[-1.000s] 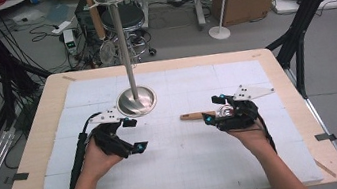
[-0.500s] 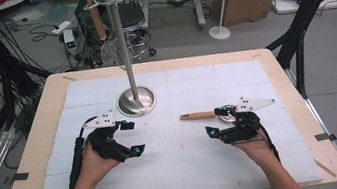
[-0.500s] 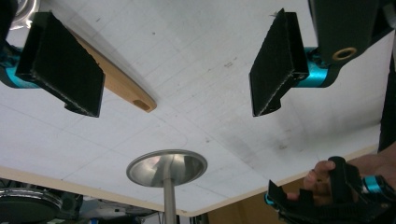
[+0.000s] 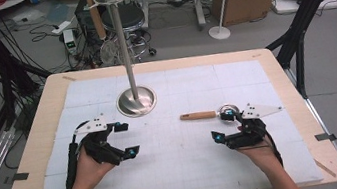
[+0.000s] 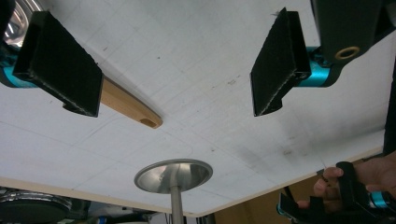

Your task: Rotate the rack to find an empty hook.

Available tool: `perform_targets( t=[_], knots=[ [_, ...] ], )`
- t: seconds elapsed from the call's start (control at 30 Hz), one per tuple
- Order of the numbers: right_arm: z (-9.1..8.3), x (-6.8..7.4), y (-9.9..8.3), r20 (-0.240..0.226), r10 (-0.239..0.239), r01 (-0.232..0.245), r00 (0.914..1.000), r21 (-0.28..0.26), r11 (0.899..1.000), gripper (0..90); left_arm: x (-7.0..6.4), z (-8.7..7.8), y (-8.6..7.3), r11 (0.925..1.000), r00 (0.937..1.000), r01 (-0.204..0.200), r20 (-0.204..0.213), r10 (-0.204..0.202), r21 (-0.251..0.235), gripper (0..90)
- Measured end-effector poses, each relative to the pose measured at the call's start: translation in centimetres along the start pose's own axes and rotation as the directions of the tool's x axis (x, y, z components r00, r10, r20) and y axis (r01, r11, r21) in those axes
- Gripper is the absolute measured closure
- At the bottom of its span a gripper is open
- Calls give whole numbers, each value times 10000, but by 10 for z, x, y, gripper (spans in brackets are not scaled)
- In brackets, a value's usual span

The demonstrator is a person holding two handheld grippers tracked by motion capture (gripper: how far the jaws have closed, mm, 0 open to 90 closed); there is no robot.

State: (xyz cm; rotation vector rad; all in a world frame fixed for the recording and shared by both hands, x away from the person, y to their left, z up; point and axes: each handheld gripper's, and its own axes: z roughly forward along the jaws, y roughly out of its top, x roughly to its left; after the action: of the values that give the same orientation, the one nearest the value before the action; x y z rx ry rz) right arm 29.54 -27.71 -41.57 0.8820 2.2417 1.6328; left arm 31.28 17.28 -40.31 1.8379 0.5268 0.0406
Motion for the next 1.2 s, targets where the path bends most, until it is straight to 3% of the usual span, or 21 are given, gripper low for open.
perform_targets(
  t=[0.23, 0.47, 1.2],
  knots=[
    [-1, -2, -5, 119, -34, 31, 9999, 179, 9998, 165, 0, 2, 0, 10000, 10000, 38, -74, -38, -62, 16],
    [-2, -3, -6, 30, 60, -60, 10000, 111, 9999, 158, 0, 2, 0, 9999, 9999, -112, -50, 112, -48, 16],
    [-2, -4, -8, -169, 129, -129, 9998, 8, 9999, 117, 1, 6, -2, 9999, 10000, -48, -82, 49, 119, 16]
  ],
)
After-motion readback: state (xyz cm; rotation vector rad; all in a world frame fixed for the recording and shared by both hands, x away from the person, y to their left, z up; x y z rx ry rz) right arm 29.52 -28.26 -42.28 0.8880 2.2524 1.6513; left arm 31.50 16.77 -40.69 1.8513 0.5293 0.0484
